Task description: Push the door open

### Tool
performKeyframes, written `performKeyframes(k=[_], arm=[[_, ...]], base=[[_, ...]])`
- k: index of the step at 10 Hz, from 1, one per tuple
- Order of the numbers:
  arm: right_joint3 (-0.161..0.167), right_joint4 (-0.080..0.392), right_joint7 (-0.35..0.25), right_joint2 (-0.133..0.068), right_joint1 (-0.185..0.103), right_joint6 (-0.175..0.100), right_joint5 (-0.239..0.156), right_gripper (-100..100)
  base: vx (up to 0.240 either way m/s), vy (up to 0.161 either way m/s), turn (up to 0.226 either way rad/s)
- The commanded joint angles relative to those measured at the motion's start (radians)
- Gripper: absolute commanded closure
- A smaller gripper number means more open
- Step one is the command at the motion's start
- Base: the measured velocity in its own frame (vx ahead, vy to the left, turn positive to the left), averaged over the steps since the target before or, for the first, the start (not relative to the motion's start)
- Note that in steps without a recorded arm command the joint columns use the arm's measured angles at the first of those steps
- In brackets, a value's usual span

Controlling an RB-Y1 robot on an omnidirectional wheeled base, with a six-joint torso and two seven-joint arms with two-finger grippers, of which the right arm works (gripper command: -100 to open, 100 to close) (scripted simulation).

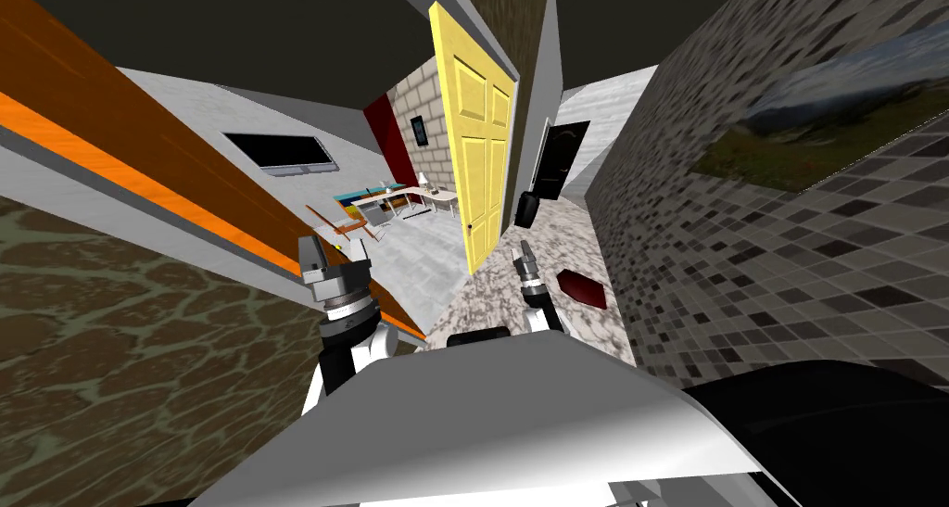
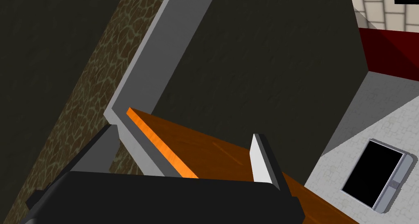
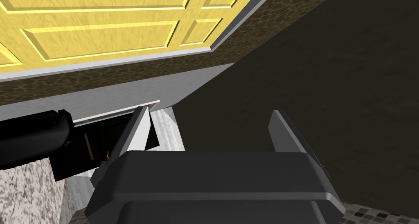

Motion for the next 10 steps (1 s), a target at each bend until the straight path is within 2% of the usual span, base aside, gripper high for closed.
performKeyframes(k=[1,2,10], arm=[[0.010,0.036,0.000,-0.002,-0.011,-0.008,0.002,-100],[0.019,0.066,0.000,-0.004,-0.020,-0.013,0.005,-100],[0.064,0.204,0.000,-0.009,-0.061,-0.036,0.016,-100]], base=[[0.124,-0.052,0.097],[0.141,-0.085,0.126],[0.104,-0.068,0.086]])
